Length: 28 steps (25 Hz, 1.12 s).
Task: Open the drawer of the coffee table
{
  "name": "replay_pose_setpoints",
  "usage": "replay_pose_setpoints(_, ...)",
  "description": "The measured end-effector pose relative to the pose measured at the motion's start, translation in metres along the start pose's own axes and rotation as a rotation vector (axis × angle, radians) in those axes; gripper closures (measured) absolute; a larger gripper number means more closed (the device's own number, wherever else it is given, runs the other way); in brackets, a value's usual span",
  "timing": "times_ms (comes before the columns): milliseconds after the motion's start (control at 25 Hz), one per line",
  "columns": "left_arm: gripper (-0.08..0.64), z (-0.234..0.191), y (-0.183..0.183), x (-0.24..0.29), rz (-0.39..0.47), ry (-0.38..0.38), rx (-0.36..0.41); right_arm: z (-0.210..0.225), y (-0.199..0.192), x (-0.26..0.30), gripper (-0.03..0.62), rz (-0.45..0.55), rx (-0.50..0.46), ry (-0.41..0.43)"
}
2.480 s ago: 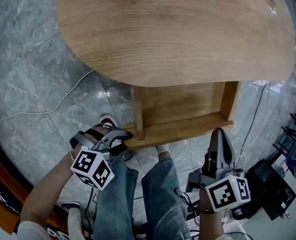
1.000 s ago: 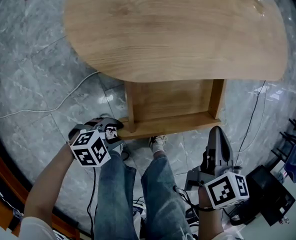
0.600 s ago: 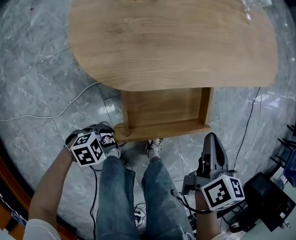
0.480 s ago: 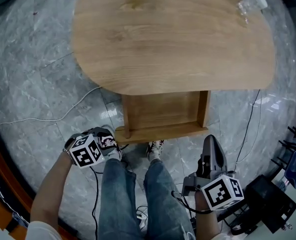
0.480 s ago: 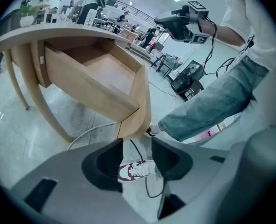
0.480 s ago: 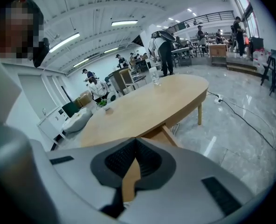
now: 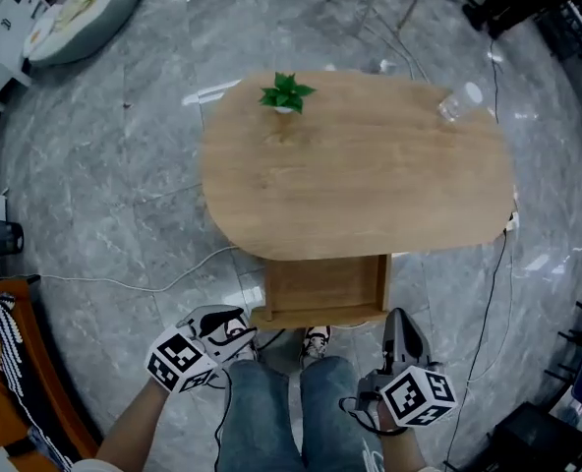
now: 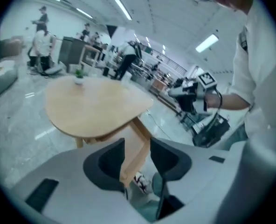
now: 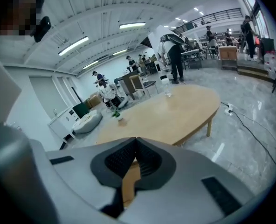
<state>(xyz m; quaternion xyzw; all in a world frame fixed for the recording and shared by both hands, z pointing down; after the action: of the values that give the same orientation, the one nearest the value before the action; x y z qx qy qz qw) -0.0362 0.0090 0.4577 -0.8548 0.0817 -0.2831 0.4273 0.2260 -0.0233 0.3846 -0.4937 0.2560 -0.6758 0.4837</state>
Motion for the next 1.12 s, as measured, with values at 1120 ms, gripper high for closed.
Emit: replay_pose_setpoints(1120,0.566,0.129,0.366,-0.189,0.731,0.732,0.223,-0.055,0.337,-0.146,0.592,0.605,-0.162,0.109)
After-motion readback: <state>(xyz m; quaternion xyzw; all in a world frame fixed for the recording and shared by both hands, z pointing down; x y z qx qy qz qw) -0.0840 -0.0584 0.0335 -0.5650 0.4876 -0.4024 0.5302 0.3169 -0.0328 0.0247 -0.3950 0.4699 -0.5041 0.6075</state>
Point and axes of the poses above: the fingertips, and each gripper's own axes: x forward along the fingers, z to its right, y out of its top, the point moved 1 cm from there along -x, backward along the fingers, and after that the axes turned 14 degrees about z, right-handed, at the moved point
